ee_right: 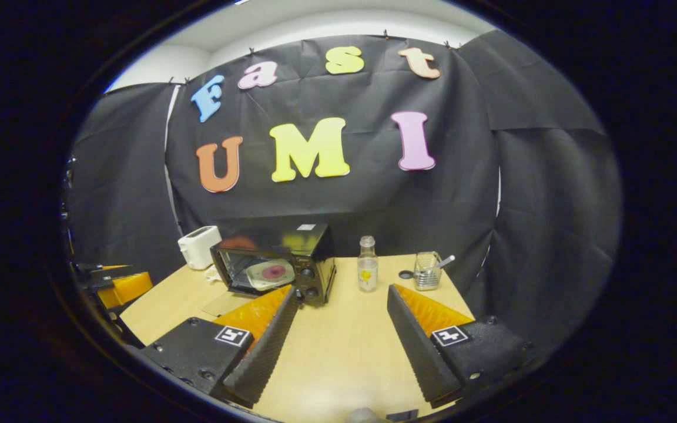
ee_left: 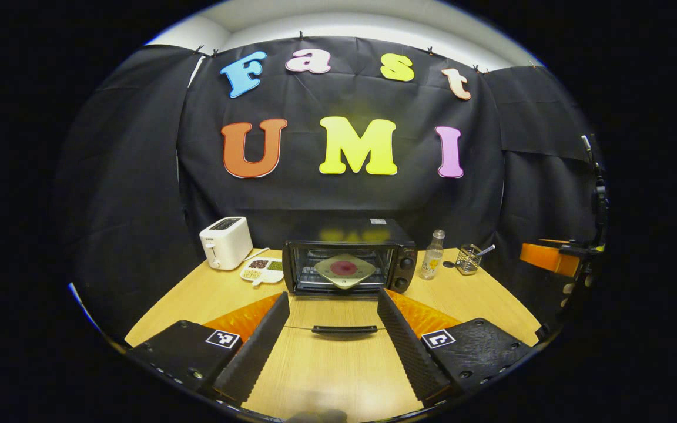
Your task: Open the electric oven with the left hand, put the food in, and close the electric oven.
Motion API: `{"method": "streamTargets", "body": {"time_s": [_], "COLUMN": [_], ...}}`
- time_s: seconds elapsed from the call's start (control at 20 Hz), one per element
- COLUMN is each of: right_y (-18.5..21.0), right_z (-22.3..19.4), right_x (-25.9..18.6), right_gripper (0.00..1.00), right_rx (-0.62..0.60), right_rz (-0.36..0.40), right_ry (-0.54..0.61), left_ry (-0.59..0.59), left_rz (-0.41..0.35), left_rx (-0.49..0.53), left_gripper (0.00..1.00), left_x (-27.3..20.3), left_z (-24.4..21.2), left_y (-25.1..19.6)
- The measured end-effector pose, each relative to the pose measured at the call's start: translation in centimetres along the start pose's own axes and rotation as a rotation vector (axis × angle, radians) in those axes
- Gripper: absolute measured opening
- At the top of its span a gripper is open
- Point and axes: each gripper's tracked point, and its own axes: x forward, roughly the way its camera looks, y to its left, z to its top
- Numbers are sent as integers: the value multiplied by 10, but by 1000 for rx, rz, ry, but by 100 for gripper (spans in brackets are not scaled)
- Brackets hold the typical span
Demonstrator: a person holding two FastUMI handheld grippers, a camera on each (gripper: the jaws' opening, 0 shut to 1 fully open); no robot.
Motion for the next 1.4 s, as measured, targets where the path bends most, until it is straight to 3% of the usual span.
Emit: {"method": "streamTargets", "body": {"time_s": [0.25, 0.5, 0.8, 1.0, 1.4], "right_y": [-53, -72, -66, -58, -45], "right_z": [-4, -2, 4, 2, -6], "right_x": [-33, -39, -39, -32, -34], "right_gripper": [98, 98, 98, 98, 98], "right_rx": [-21, -22, -48, -14, 9], "right_rz": [-9, -77, -181, -244, -329], "right_ry": [5, 25, 56, 74, 114], "left_ry": [48, 148, 290, 320, 363], "left_rz": [36, -12, -75, -104, -95], "left_rx": [44, 64, 47, 64, 71], "left_gripper": [96, 97, 97, 97, 97], "left_x": [-5, 31, 91, 128, 181], "left_z": [-33, -96, -170, -193, -220], "left_y": [-30, -48, -49, -47, -29]}}
